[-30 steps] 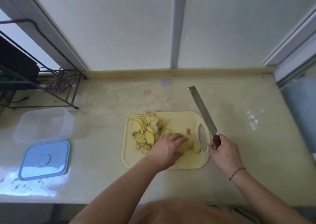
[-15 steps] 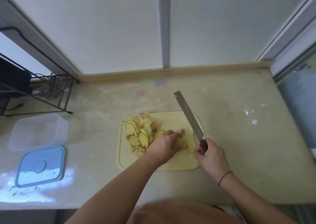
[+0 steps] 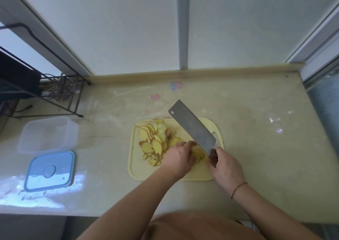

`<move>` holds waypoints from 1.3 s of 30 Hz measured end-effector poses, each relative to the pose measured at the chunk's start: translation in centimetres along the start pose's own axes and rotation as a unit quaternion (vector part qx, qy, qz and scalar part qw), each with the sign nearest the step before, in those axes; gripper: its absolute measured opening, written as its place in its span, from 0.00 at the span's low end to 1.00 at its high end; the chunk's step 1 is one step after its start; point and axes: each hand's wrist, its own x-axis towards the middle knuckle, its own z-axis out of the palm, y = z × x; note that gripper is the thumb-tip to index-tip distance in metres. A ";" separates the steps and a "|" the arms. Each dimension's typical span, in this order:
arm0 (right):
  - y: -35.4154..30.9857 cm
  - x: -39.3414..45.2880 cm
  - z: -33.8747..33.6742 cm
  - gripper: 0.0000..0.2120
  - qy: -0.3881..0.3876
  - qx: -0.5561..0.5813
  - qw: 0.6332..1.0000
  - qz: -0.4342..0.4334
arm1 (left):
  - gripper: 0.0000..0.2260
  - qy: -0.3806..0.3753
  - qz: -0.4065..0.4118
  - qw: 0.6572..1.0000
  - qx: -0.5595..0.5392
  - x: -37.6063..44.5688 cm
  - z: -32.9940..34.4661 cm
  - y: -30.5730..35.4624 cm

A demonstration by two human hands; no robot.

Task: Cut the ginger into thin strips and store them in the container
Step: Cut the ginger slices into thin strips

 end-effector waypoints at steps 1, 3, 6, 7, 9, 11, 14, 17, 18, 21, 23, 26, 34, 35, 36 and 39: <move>-0.1 0.0 -0.1 0.11 -0.003 -0.006 1.000 0.001 | 0.20 0.001 -0.005 1.000 0.001 -0.1 -0.1 0.0; 0.0 0.1 -0.3 0.10 -0.013 -0.005 1.000 0.007 | 0.20 0.014 -0.022 1.000 -0.011 -0.4 0.0 0.0; 0.3 0.2 -0.4 0.10 -0.035 0.003 0.999 0.009 | 0.20 0.028 -0.031 0.999 -0.029 -1.0 -0.1 0.1; 0.4 0.2 -0.5 0.10 -0.040 0.006 0.999 0.007 | 0.20 0.032 -0.030 0.999 -0.032 -1.2 -0.1 0.0; 0.5 0.3 -0.8 0.11 -0.047 0.017 0.999 0.008 | 0.19 0.039 -0.032 0.998 -0.046 -1.5 -0.1 -0.1; 0.6 0.4 -0.8 0.11 -0.047 0.034 0.998 0.016 | 0.18 0.041 -0.045 0.995 -0.080 -1.5 -0.1 -0.3; 0.6 0.6 -0.7 0.09 -0.030 0.086 0.995 0.033 | 0.15 0.038 -0.089 0.980 -0.173 -1.1 -0.4 -0.2; 0.4 0.5 -0.7 0.13 -0.013 0.137 0.990 0.044 | 0.14 0.047 -0.118 0.968 -0.219 -0.4 -0.4 0.3; 0.3 0.6 -0.7 0.13 -0.009 0.148 0.988 0.049 | 0.14 0.051 -0.122 0.967 -0.217 -0.1 -0.3 0.5; 0.2 0.9 -0.8 0.14 -0.001 0.165 0.984 0.060 | 0.14 0.059 -0.110 0.978 -0.169 0.3 -0.2 0.7; 0.0 1.2 -0.8 0.14 -0.009 0.169 0.984 0.061 | 0.16 0.051 -0.086 0.987 -0.123 0.5 -0.2 0.7; -0.8 1.8 -0.6 0.13 -0.015 0.174 0.983 0.051 | 0.15 0.055 -0.063 0.993 -0.081 0.4 -0.2 0.6; -0.7 2.6 -0.2 0.08 -0.005 0.147 0.988 0.039 | 0.16 0.086 -0.086 0.985 -0.120 -0.1 0.1 0.4; -0.5 2.3 -0.4 0.08 0.000 0.145 0.989 0.034 | 0.17 0.081 -0.091 0.985 -0.122 -0.2 0.3 0.5; -0.3 1.9 -0.5 0.07 0.003 0.141 0.990 0.031 | 0.19 0.074 -0.090 0.986 -0.121 -0.2 0.4 0.6; 0.5 1.0 -0.7 0.06 -0.005 0.123 0.992 0.026 | 0.20 0.062 -0.085 0.987 -0.117 -0.2 0.8 1.1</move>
